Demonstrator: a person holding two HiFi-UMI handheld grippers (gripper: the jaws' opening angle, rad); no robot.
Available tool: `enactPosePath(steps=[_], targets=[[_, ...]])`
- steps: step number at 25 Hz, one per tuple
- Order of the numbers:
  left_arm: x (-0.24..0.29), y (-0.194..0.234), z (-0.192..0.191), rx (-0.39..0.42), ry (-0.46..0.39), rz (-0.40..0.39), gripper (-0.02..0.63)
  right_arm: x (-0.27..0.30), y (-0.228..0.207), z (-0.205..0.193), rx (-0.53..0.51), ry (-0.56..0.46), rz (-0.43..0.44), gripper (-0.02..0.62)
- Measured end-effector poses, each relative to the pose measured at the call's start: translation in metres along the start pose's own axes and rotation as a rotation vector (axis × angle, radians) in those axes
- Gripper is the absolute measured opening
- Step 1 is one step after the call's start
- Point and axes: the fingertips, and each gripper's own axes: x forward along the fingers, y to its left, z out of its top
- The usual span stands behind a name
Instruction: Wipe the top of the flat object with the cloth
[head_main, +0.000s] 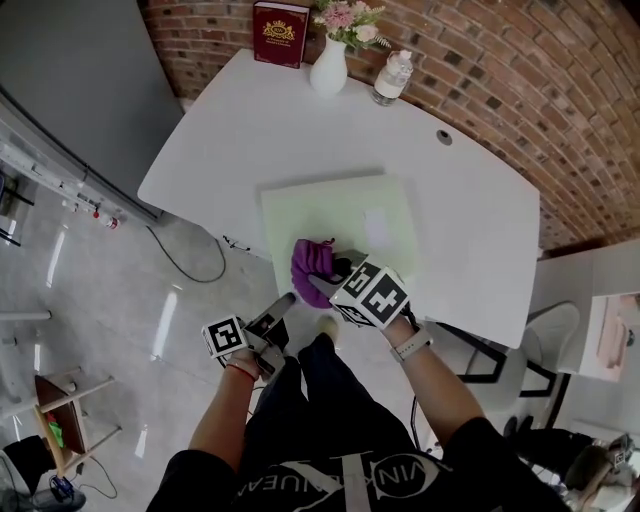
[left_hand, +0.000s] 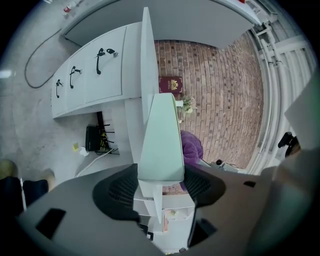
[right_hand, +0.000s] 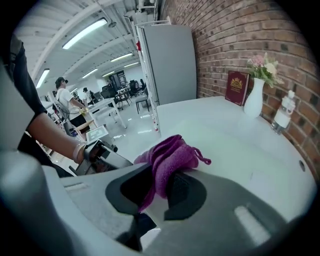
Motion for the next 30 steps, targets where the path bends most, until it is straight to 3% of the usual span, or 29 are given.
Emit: enactPosePath(steps=[8, 25, 30], targets=[[0.001, 0.001, -0.001, -0.003, 0.005, 0.008, 0.281, -0.039, -0.044, -0.045, 0.064, 0.032, -0.101, 0.064], [0.004, 0.001, 0.003, -0.007, 0.006, 0.031, 0.281, -0.134, -0.139, -0.140, 0.302, 0.031, -0.355, 0.064], [0.006, 0.002, 0.005, -0.006, -0.002, 0.036, 0.281, -0.153, -0.160, -0.158, 0.313, 0.064, -0.433, 0.064]])
